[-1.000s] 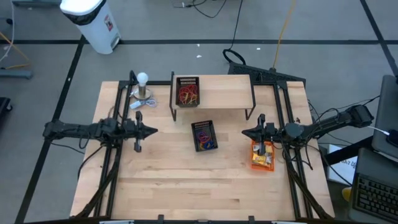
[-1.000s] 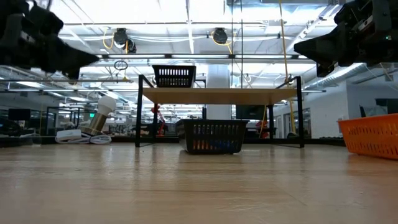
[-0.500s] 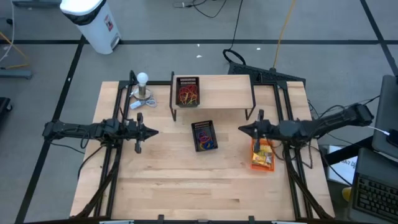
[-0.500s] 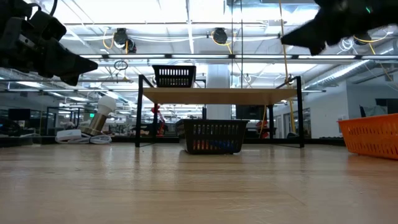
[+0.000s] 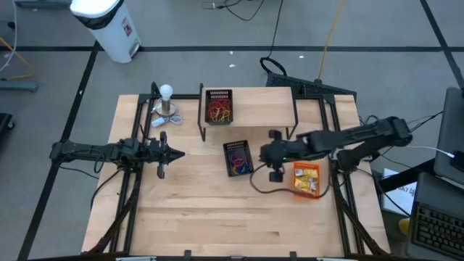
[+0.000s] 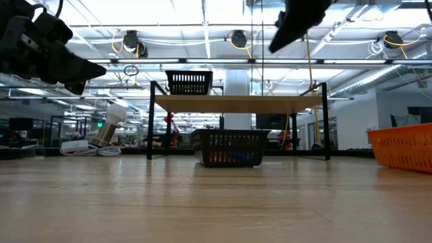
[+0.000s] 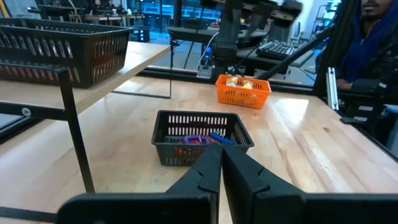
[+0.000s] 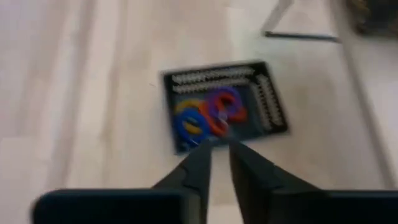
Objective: Pick & Place Office Desk Supplies
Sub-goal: Put the black bin on the shelf
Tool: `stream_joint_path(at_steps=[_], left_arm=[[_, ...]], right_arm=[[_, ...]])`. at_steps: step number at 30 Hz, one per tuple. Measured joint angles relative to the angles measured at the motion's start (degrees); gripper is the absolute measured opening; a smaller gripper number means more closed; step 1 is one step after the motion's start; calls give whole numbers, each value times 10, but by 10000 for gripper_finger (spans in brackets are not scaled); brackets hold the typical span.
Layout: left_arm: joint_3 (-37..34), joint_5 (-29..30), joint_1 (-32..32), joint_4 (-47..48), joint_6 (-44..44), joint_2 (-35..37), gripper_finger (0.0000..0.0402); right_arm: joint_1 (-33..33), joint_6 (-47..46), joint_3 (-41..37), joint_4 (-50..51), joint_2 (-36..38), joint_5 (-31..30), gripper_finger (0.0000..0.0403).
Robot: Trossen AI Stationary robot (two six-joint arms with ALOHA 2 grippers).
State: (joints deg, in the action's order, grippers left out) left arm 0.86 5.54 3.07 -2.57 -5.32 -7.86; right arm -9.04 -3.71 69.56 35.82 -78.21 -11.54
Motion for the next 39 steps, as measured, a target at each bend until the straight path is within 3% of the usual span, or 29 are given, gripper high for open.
stream_joint_path(at_steps=[7, 12, 27, 39], left_arm=[[0, 0, 0, 1, -11, 0, 19], [0, -1, 0, 2, -12, 0, 19], [0, -2, 0, 9, -14, 0, 19], [0, -1, 0, 10, -24, 0, 19]], right_arm=[[10, 47, 50, -25, -94, 29, 173], [20, 70, 51, -70, -151, 84, 207], [16, 102, 51, -107, -265, 107, 200], [23, 74, 52, -114, -285, 116, 173]])
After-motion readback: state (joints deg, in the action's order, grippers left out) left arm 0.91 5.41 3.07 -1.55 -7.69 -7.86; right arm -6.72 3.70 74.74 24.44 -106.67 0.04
